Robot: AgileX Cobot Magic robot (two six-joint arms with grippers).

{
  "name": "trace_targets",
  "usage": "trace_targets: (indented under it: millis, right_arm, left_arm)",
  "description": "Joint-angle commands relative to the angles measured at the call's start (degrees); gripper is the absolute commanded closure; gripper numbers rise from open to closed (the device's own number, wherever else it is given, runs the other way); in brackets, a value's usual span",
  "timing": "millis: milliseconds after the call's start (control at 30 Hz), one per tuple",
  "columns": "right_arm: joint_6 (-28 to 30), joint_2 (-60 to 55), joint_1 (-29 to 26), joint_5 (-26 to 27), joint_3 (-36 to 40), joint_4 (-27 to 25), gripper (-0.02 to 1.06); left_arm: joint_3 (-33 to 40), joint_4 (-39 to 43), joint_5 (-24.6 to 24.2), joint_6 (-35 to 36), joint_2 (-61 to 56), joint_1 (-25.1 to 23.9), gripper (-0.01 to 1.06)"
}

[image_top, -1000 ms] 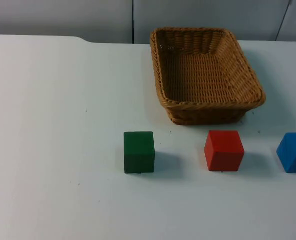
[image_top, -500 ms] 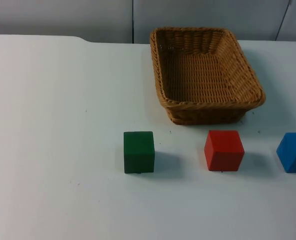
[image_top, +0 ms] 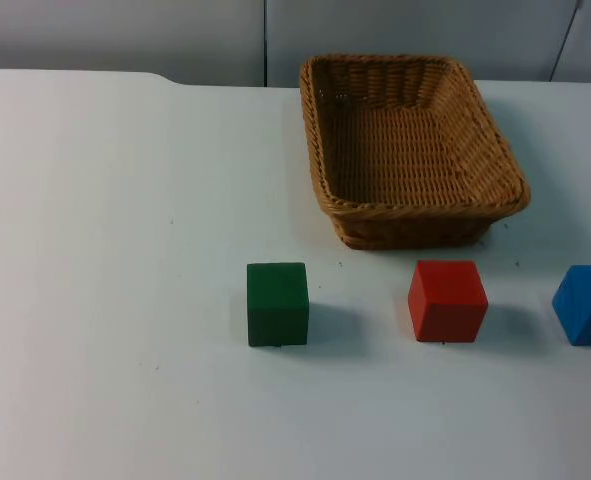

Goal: Pick up the basket with the left hand and place the blue cube into the basket with the right hand.

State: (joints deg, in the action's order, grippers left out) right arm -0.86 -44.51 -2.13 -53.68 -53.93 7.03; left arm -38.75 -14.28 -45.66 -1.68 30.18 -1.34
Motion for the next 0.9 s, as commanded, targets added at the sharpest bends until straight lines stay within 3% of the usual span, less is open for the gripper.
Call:
trace_targets:
  millis: [0,167,467,733,867]
  right_arm:
    - [0.35,-2.04,-0.47,0.94,-1.42,-1.07,0.01]
    - [2.63,-6.79,-0.47,1.69,-3.06,-4.32,0.01]
    - [2.72,-16.12,-0.47,2.12,-3.57,-4.5,0.01]
    - [7.05,-25.15,-0.47,3.38,-3.57,-11.53,0.02]
    - [7.34,-28.69,-0.47,3.83,-3.57,-12.07,0.03]
  left_arm:
    - [-0.55,-2.36,2.77,-1.2,1.62,0.41,0.0]
    - [-1.05,-6.68,5.74,-4.42,6.1,0.41,0.0]
    - [-7.26,-12.94,6.89,-12.22,19.0,0.41,0.0]
    - [-13.62,-22.68,10.52,-24.0,33.93,0.41,0.0]
    - [-16.51,-29.72,10.99,-30.82,40.43,0.41,0.0]
